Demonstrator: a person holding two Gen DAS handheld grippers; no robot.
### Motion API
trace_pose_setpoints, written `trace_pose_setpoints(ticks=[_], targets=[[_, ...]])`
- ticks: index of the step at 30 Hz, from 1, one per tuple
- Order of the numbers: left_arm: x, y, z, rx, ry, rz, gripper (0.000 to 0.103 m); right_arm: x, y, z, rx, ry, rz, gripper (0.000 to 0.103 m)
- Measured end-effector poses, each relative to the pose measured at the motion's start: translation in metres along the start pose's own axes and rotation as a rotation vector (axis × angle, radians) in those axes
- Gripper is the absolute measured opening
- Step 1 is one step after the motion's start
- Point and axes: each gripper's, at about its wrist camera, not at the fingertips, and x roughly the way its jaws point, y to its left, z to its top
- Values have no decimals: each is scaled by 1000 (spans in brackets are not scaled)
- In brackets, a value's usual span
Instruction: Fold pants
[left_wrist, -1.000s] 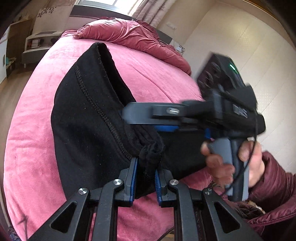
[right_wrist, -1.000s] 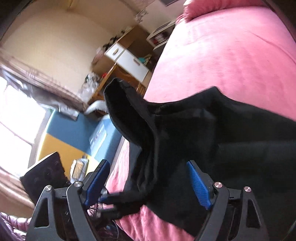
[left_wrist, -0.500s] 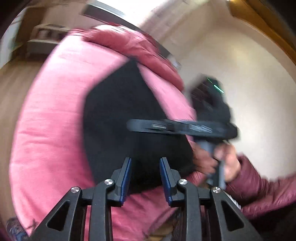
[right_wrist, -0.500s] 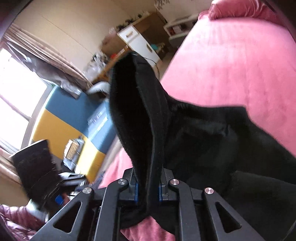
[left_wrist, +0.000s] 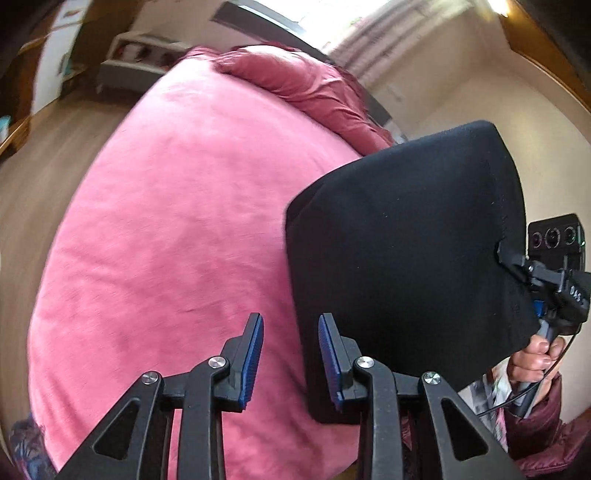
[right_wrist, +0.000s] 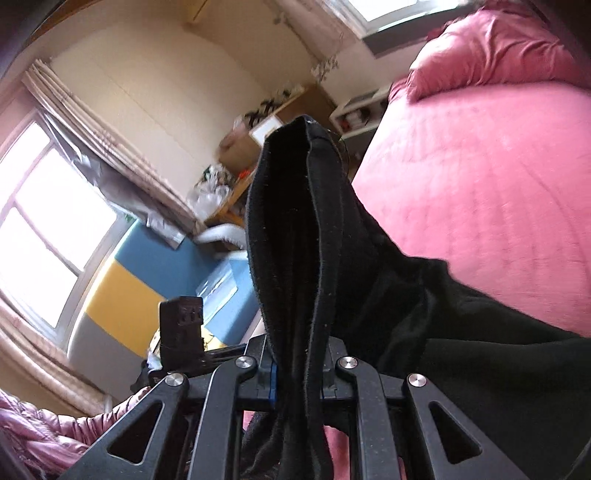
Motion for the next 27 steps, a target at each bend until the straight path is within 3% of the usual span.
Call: trace_pose_setpoints(ticks=[6,14,20,27], targets=[[37,-44,6,112,58,-58,31,-57,-18,-15,50,-93,-76,14],[88,-91,-8,257,179,-83,31,-103,-87,-54,220,-130,-234,14],[120,-107,-30,317,287,-88,31,-105,-159,-91,413,-118,-313,14],[131,-108,-39,328,312,-77,31,-91,-204,-108,496,-86,-334,17]])
